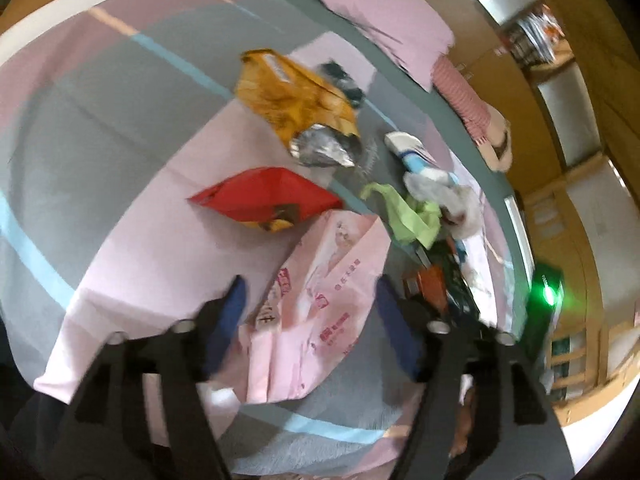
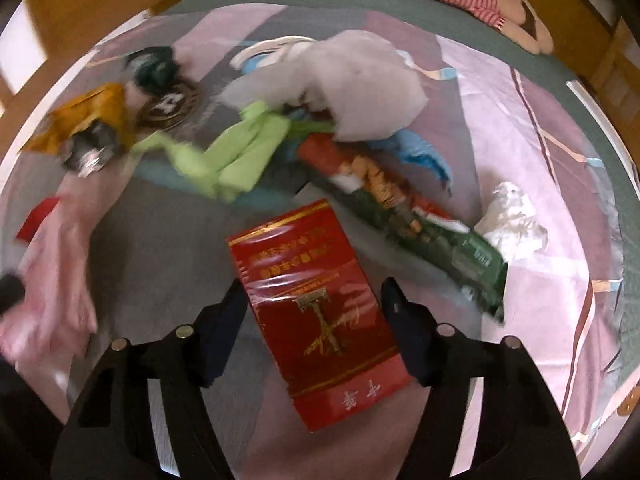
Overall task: Collect trash
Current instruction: 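Grasp the pink tissue packet with the left tool while the right tool grasps the red cigarette pack, then lift both items and carry them toward the wastebasket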
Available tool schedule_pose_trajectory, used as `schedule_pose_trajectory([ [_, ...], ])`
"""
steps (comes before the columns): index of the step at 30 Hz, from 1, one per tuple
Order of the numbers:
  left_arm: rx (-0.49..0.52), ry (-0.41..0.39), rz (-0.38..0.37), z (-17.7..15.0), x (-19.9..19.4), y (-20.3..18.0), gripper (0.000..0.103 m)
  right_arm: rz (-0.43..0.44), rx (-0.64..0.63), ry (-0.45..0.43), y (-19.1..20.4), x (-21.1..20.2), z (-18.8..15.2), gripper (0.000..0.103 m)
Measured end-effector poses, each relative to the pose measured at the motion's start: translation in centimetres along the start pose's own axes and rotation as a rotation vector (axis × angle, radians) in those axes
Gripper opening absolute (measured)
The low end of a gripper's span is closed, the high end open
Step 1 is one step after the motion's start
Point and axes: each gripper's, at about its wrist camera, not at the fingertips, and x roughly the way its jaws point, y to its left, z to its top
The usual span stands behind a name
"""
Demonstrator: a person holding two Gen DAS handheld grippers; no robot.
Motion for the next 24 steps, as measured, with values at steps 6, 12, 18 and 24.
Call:
schedule_pose_trajectory([
  [6, 0.043, 0.059, 0.035, -0.4, 1.5, -0.7, 0.083, 0.040, 0.126, -0.009, -2.0, -2.9, -3.8, 0.064],
  [12, 0.196, 0.082, 0.171, -1.0, 4.0, -2.9, 0.080, 0.007, 0.178, -0.014, -2.9, -4.4, -6.7, 0.064],
  [18, 0.346, 0.072, 0.244, -1.6, 5.0, -4.6, 0.043, -0.046, 0.185, -0.013, -2.7, -4.4, -7.8, 0.064],
  [24, 0.359, 0.011, 0.211, -1.7, 3.3, -4.7, 0.036, -0.059, 0.218, -0.068, -2.6, -6.3, -8.9, 0.064],
])
